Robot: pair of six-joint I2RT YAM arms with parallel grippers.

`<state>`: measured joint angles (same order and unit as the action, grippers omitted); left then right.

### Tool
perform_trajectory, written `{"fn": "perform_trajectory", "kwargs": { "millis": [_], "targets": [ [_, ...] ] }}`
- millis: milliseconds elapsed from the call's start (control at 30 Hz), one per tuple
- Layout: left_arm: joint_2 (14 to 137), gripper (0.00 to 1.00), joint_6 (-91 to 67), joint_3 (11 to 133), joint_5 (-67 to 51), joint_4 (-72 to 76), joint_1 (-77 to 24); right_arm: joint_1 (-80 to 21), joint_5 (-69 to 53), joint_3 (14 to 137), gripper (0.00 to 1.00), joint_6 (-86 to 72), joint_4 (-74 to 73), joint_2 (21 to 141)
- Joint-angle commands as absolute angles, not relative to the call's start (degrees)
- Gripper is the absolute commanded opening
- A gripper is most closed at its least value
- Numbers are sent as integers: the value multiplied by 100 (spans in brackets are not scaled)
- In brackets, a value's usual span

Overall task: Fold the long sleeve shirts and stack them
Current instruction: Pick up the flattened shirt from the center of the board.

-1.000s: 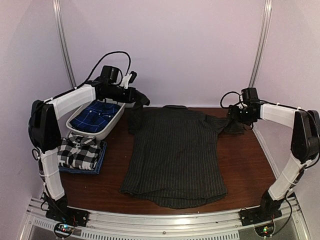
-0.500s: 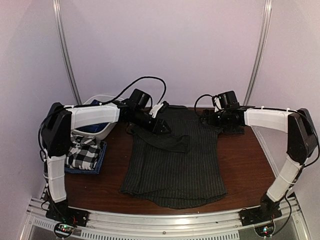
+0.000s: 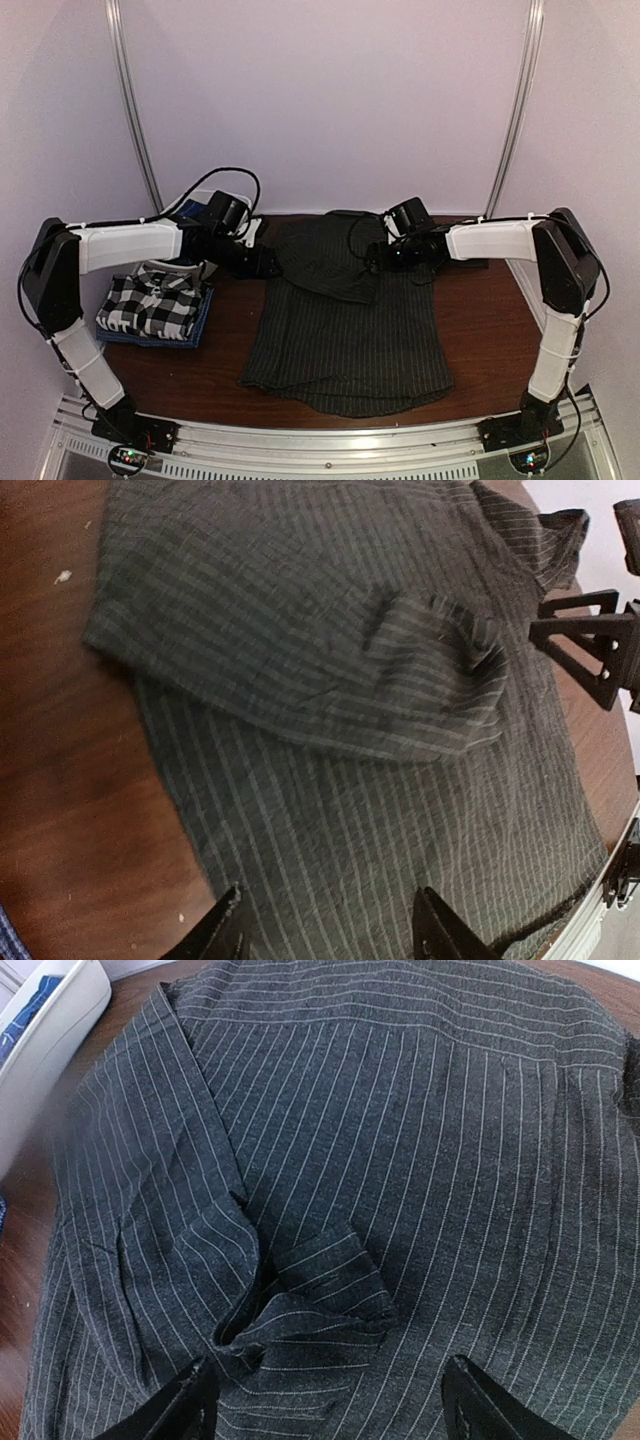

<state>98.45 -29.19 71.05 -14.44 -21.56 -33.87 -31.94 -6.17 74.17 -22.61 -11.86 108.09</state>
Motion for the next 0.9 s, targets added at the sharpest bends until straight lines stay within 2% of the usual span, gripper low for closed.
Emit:
{"fn": "perform_trajectory", "kwargs": {
  "millis": [0, 233, 400, 733, 867],
  "targets": [
    [9287, 55, -3287, 6229, -1245, -2448, -3384, -3301, -521, 7678, 78, -2293, -1359, 11113],
    [8267, 52, -3640, 4866, -1388, -2667, -3399, -3398, -643, 7656, 76, -2411, -1207, 11339],
    [8073, 50, -3978, 4172, -1568, -2527, -3625, -3431, -646, 7629, 74, -2435, -1167, 11478],
    [7938, 44, -4452, 3719, -1595, -2468, -4103, -3484, -486, 7472, 71, -2452, -1184, 11504],
    [8098, 44, -4530, 3730, -1560, -2463, -4266, -3507, -438, 7413, 75, -2459, -1132, 11517]
  ]
}}
